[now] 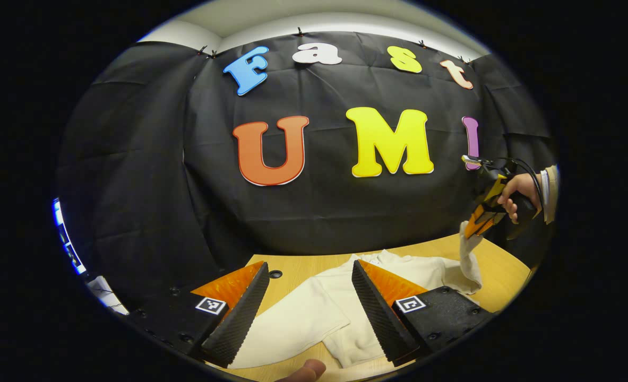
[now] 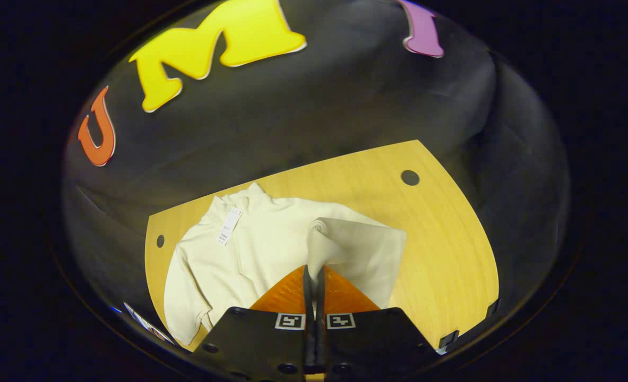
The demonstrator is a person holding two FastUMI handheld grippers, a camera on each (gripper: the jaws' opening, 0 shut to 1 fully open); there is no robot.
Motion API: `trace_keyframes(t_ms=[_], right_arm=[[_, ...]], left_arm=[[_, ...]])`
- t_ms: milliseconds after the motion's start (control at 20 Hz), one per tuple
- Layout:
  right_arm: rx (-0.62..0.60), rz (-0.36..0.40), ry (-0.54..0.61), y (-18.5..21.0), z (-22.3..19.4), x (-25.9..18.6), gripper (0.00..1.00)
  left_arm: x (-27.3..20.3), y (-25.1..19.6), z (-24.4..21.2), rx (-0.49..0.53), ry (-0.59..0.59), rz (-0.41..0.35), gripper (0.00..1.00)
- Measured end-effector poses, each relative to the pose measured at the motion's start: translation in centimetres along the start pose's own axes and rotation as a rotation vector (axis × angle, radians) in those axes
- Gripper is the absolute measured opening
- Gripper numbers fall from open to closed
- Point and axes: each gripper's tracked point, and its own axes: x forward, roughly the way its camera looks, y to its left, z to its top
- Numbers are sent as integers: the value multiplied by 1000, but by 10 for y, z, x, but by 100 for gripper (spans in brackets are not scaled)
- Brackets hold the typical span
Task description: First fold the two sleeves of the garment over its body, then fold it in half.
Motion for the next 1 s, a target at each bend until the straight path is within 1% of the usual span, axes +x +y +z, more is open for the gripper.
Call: trace_keyframes(t_ms=[150,350,550,750,850,900,1000], right_arm=[[-50,59,24,62,-6,19,0],[-81,115,59,128,-25,41,0],[-121,180,88,192,-49,59,0],[-192,223,109,247,-74,74,0],[-209,285,133,279,-89,77,0],[-223,303,141,293,-98,80,0],[-284,303,149,308,-114,87,0]], left_arm=[[0,20,-17,-28,33,15,100],[-1,47,-31,-28,46,35,100],[-4,62,-45,-35,70,45,100],[-11,75,-58,-46,85,68,99],[-13,79,-65,-44,104,73,100],[-15,81,-66,-35,103,79,99],[-16,84,-70,-16,103,84,99]])
